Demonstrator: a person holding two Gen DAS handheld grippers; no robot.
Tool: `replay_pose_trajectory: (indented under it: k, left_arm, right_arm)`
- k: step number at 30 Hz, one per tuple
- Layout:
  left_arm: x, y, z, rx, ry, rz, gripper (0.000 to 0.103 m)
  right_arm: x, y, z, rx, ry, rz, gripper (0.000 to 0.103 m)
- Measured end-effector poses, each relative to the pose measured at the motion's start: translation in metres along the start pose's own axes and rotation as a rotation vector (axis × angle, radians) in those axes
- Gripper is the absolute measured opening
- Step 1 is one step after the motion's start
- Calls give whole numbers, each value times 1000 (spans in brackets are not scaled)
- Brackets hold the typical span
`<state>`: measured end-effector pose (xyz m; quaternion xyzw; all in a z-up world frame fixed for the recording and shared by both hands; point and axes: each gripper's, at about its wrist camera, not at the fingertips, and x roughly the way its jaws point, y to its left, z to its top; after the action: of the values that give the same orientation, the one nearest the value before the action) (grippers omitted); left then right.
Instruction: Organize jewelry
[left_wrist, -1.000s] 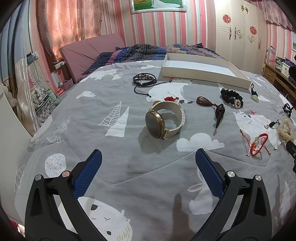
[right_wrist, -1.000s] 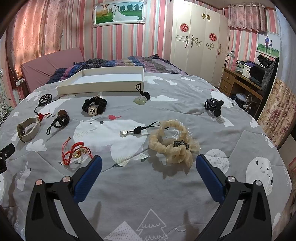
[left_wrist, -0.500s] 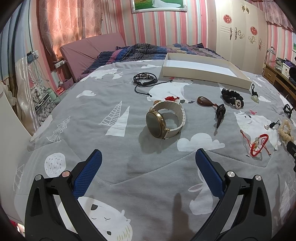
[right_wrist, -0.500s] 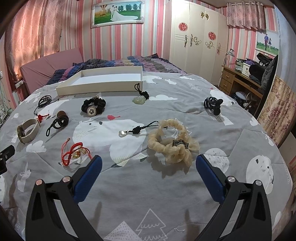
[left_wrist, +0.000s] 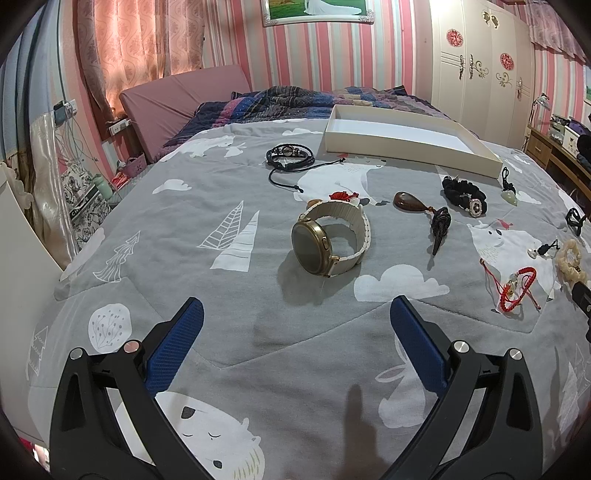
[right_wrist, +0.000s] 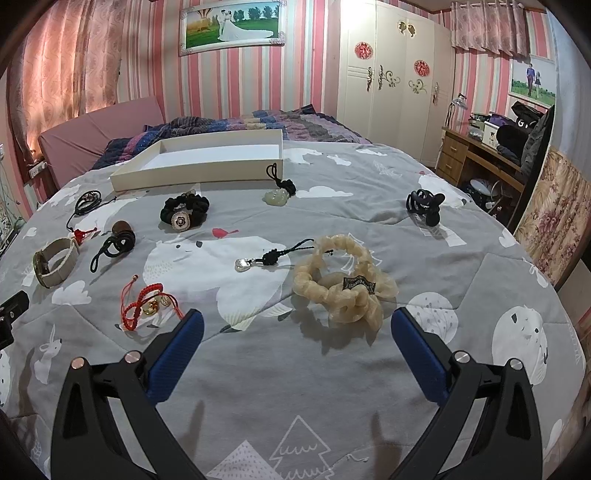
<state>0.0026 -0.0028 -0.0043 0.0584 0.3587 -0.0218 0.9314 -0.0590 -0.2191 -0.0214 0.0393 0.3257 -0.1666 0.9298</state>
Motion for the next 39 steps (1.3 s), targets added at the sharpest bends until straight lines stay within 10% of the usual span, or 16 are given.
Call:
replay_pose_trajectory:
  k: [39]
  left_arm:
    - [6,5,1,-12,22,-8,100]
  right_arm:
    - [6,-5,-1,39,33,17,101]
